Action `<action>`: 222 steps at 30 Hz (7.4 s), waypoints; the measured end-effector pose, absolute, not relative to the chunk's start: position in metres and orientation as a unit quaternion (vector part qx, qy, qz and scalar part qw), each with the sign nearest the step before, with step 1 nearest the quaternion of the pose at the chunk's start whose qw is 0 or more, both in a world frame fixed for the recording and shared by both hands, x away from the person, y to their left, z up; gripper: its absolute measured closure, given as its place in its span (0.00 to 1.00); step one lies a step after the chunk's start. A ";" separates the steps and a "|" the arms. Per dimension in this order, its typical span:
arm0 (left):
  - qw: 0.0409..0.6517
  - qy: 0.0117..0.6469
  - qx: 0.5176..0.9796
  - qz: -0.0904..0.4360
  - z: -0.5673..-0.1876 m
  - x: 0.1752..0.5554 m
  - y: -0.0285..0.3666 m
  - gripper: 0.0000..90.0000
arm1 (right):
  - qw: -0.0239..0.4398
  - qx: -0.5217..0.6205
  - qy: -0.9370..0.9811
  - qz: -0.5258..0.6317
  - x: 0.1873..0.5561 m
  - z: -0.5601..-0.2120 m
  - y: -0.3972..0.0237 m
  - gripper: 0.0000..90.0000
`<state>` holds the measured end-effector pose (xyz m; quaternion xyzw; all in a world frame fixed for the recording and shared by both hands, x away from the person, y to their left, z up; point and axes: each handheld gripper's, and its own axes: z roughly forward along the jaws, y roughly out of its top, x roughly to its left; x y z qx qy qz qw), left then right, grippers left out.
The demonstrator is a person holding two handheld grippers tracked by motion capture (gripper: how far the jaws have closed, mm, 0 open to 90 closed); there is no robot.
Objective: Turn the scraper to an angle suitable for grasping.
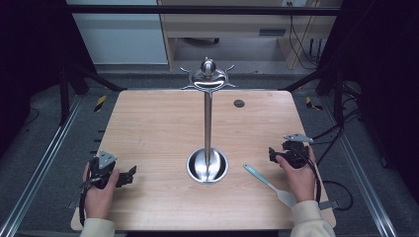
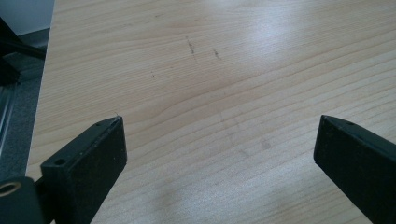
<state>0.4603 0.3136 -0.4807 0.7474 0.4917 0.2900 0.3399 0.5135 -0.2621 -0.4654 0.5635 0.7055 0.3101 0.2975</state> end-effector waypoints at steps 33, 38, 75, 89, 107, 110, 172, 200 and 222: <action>0.319 0.478 0.767 0.285 -0.484 0.462 0.306 0.03 | 0.209 0.441 0.816 0.310 0.507 -0.470 -0.220 0.99; 0.320 0.479 0.766 0.286 -0.484 0.462 0.307 0.03 | 0.198 0.432 0.827 0.301 0.507 -0.473 -0.214 1.00; 0.312 0.482 0.767 0.287 -0.485 0.462 0.308 0.03 | 0.152 0.382 0.866 0.284 0.504 -0.484 -0.196 1.00; 0.313 0.482 0.766 0.287 -0.484 0.462 0.308 0.03 | 0.127 0.352 0.883 0.282 0.492 -0.482 -0.184 1.00; 0.311 0.481 0.769 0.286 -0.486 0.461 0.308 0.03 | 0.134 0.338 0.881 0.304 0.485 -0.456 -0.175 0.97; 0.314 0.479 0.769 0.286 -0.485 0.461 0.307 0.03 | 0.133 0.330 0.891 0.281 0.484 -0.453 -0.170 0.95; 0.316 0.476 0.768 0.288 -0.484 0.462 0.307 0.03 | 0.033 0.287 0.954 0.079 0.508 -0.464 -0.155 0.82; 0.307 0.474 0.775 0.283 -0.487 0.461 0.304 0.03 | 0.112 0.315 0.889 0.315 0.496 -0.354 -0.204 0.83; 0.310 0.479 0.770 0.284 -0.488 0.457 0.305 0.03 | 0.161 0.305 0.806 0.481 0.492 -0.318 -0.210 0.83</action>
